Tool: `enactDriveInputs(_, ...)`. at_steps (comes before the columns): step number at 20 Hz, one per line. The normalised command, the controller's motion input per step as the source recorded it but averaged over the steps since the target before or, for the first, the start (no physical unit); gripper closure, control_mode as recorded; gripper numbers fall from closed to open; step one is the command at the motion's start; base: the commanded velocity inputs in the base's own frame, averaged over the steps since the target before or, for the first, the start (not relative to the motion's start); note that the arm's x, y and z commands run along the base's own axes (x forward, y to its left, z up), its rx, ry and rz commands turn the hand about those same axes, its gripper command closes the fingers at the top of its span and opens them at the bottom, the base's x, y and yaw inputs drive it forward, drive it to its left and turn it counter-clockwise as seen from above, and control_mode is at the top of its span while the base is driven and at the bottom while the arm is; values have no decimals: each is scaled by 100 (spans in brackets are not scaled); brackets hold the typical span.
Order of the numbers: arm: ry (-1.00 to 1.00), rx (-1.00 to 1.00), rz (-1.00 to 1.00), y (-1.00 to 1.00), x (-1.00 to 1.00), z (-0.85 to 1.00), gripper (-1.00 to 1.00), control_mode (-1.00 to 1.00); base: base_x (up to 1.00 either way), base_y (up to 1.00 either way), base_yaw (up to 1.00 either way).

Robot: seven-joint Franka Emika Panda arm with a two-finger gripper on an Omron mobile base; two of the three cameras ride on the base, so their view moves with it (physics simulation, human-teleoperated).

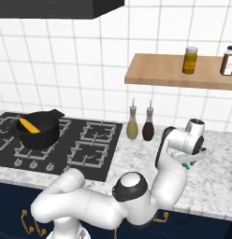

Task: Put the corn and broccoli in the pot. Retrieve the spatula and lightly stir the vegetables in the pot.

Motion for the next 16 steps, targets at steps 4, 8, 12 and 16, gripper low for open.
enactDriveInputs(4,22,0,2,0,-21,-100,100,-100,0,0,0)
enactDriveInputs(8,21,0,3,1,-30,-100,100,-100,0,0,0)
enactDriveInputs(12,14,1,5,0,-59,-100,100,-100,0,0,0)
enactDriveInputs(16,1,4,2,1,-90,-78,100,-100,0,0,0)
